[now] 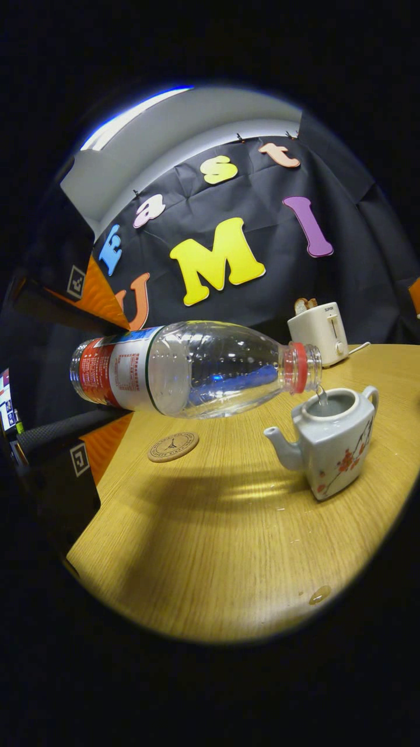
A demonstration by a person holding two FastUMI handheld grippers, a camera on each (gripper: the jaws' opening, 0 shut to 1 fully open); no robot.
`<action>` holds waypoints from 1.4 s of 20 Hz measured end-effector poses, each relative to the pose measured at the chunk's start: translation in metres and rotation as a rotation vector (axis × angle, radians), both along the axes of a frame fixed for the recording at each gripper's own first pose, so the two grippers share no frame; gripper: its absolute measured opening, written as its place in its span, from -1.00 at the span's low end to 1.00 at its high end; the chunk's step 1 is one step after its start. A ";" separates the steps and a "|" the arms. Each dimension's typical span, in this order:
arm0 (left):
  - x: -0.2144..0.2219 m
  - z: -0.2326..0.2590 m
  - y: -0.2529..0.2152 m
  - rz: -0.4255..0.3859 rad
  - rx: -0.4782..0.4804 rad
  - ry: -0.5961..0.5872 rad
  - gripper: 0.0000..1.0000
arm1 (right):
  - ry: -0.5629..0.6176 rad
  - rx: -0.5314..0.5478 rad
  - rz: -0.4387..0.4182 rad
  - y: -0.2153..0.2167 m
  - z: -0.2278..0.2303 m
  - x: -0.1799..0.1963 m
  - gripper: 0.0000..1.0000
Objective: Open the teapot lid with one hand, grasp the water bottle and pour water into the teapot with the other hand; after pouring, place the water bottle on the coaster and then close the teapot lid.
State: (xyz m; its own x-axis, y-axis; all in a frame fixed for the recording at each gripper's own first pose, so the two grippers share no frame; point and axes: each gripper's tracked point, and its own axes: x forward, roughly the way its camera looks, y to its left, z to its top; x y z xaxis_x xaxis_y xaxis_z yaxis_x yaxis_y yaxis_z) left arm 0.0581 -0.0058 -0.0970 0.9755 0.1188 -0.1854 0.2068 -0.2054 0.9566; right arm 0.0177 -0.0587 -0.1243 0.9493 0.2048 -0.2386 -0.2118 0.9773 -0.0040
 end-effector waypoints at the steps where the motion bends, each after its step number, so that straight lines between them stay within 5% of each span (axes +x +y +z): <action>1: -0.001 0.000 0.000 -0.001 0.003 0.000 0.48 | 0.000 0.000 0.000 -0.001 0.000 0.000 -1.00; 28: -0.001 0.015 -0.007 -0.015 0.157 -0.006 0.48 | 0.008 0.013 0.003 -0.004 -0.004 -0.005 -1.00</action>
